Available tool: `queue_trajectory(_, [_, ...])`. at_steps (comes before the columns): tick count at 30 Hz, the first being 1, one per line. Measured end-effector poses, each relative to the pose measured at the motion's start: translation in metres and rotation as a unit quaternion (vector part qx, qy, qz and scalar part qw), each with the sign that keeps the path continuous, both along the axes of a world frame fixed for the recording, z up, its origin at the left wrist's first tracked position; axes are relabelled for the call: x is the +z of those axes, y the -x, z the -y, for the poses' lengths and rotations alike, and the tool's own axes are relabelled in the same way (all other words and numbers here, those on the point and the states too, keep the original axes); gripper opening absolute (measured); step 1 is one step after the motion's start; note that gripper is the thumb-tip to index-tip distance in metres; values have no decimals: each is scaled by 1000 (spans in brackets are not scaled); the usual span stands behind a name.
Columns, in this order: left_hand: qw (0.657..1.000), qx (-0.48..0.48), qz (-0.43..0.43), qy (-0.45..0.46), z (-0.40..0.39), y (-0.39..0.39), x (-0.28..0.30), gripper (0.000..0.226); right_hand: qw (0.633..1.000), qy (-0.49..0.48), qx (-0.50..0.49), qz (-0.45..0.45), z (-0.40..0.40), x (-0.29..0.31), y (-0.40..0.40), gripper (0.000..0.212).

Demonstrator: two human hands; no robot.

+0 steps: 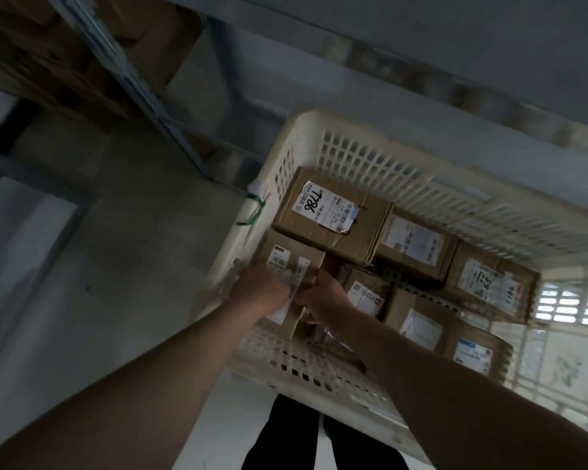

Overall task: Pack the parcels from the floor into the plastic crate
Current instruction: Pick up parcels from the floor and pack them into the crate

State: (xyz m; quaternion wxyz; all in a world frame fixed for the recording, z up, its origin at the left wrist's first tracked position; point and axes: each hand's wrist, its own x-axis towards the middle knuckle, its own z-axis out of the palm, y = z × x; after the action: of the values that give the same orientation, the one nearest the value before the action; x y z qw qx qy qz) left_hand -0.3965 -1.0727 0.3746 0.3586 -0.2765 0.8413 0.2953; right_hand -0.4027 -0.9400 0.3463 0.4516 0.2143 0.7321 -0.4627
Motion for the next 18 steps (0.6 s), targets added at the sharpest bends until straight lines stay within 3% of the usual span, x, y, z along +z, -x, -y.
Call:
queue_trajectory(8, [988,-103,-14,110,-15,-20,-7,56,999,9,48,-3,-4,2,-4,56])
queue_trajectory(11, [986,-125,-46,101,-17,-24,-10,63,998,12,62,7,-4,2,-7,61])
queue_trajectory(15, [985,-146,-27,86,-15,-21,-10,52,997,19,75,3,-5,0,-9,71])
queue_trajectory(18, [978,-189,-19,85,-13,-25,-11,57,996,30,88,-12,-6,-4,-9,82])
